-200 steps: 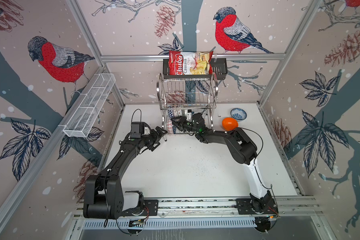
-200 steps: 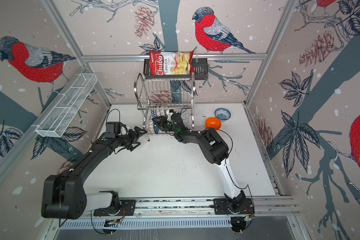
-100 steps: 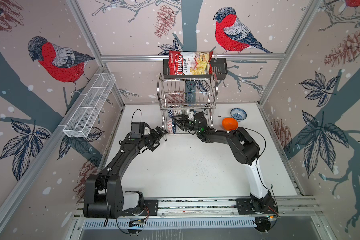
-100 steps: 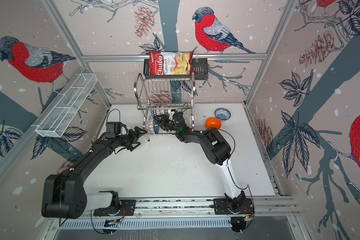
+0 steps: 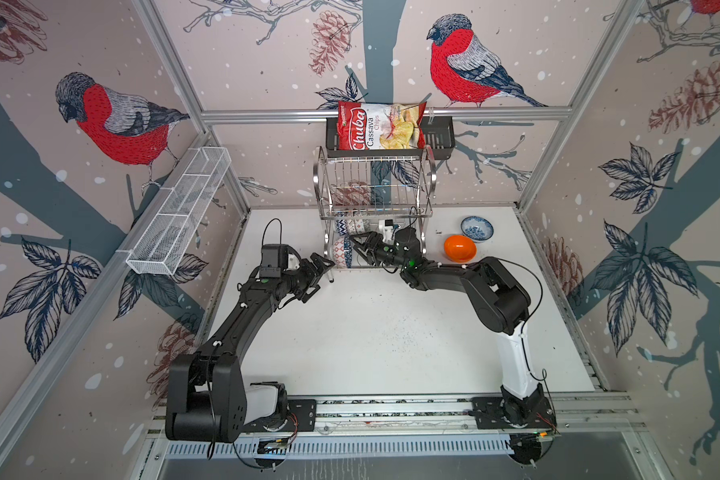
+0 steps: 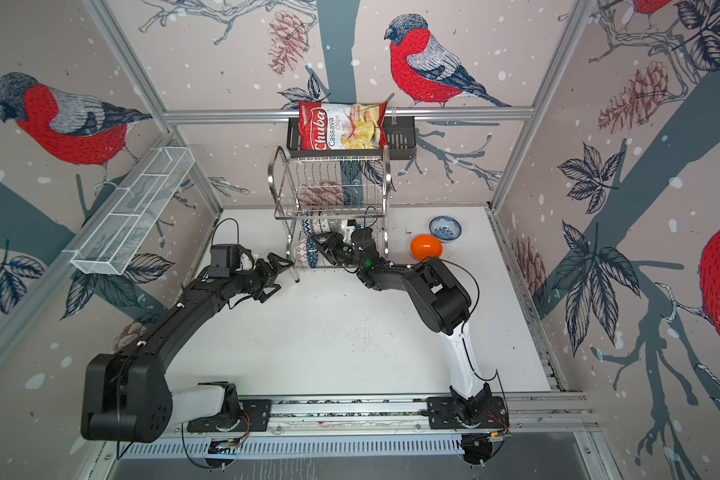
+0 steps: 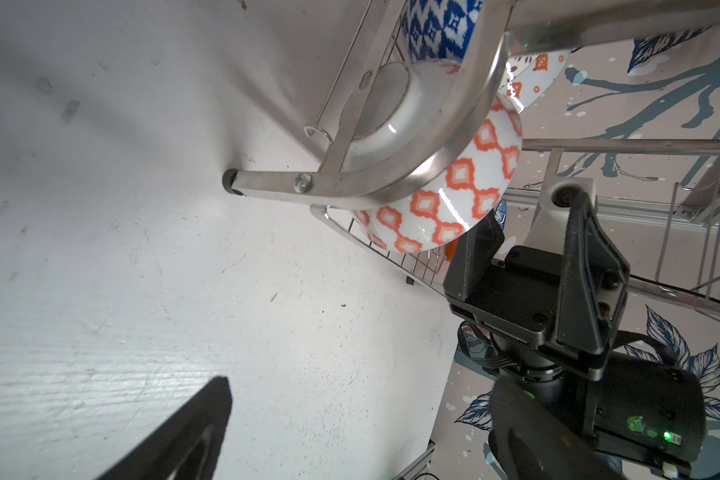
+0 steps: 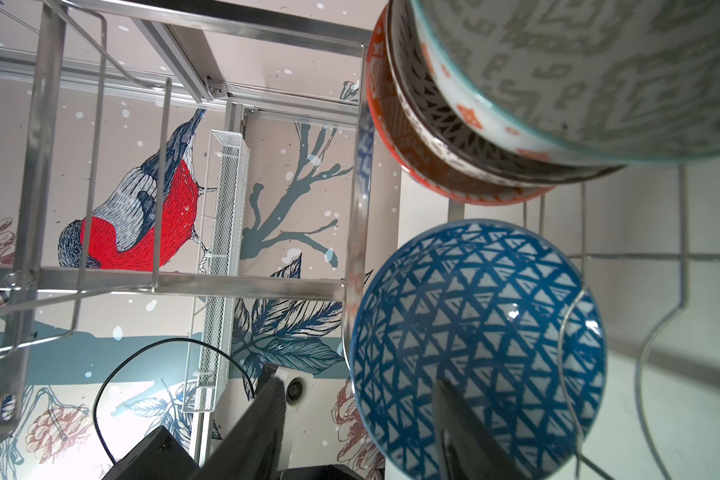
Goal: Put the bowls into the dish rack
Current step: 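Open the right gripper and release the blue-triangle bowl in the rack, then swing the right gripper away from the rack toward the orange bowl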
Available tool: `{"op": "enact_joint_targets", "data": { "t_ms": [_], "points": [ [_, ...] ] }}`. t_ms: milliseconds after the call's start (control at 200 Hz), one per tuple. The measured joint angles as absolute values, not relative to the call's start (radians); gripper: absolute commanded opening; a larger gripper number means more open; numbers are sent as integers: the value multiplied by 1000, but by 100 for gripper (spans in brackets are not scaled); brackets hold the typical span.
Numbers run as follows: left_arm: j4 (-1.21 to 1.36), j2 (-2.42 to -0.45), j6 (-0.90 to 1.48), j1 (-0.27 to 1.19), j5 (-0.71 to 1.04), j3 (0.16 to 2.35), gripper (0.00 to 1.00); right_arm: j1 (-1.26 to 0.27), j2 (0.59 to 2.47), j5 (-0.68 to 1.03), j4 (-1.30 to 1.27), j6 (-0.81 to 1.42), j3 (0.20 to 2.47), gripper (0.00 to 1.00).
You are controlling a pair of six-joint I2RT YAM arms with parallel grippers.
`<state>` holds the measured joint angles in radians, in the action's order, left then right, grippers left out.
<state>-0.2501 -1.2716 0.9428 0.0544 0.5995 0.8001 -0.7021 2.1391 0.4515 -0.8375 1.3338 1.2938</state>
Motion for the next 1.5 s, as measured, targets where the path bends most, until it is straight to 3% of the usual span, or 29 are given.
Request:
{"op": "enact_joint_targets", "data": {
  "t_ms": [255, 465, 685, 1086, 1501],
  "points": [
    [-216, -1213, 983, 70, 596, 757, 97, -702, 2080, 453, -852, 1330, 1220, 72],
    [-188, -1176, 1041, 166, 569, 720, 97, -702, 2019, 459, -858, 1310, 1159, 83],
    [-148, -1127, 1106, 223, 521, 676, 97, -702, 1938, 469, -841, 1269, 1093, 100],
    [-11, -1123, 1174, 370, 474, 638, 97, -701, 1685, 423, -626, 1092, 949, 100],
    [130, -1237, 1169, 456, 480, 669, 97, -601, 1369, 237, -107, 833, 908, 100]
  ]
}}
